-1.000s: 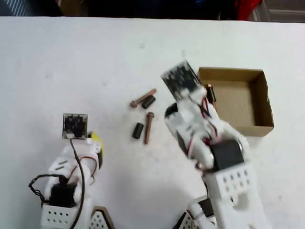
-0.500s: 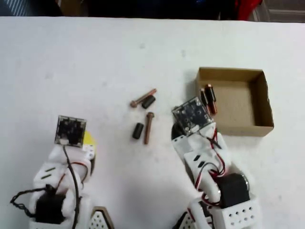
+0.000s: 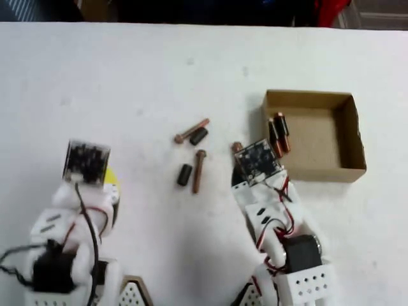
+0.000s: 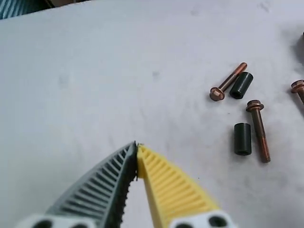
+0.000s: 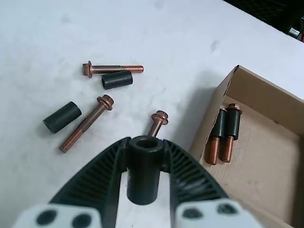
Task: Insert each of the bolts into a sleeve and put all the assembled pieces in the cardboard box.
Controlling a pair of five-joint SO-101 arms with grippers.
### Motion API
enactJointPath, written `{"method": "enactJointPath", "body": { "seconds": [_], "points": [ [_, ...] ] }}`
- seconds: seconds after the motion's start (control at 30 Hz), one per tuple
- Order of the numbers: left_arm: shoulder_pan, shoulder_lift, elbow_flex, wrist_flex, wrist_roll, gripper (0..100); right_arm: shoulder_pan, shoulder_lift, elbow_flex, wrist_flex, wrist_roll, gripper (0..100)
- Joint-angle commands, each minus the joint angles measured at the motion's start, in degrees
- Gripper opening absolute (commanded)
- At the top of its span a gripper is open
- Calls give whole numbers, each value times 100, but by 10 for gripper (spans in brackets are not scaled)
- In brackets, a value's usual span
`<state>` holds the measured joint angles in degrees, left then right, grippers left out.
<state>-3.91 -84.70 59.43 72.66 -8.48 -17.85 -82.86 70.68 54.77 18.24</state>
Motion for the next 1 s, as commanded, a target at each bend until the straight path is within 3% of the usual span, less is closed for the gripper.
{"method": "enactJointPath", "body": {
  "seconds": [0.0, 0.47, 0.63, 0.97],
  "points": [
    [31, 1209, -809, -44, -18, 21, -171, -189, 123, -286, -352, 16],
    [1727, 4514, -2295, -44, 782, 22, -224, -1349, 1196, -919, -413, 16],
    [2009, 5833, -3068, -26, 1099, 24, -13, -2026, 1574, -840, -448, 16],
    [2536, 8075, -4343, -35, 1732, 24, -4, -2018, 1697, -840, -413, 16]
  ]
}}
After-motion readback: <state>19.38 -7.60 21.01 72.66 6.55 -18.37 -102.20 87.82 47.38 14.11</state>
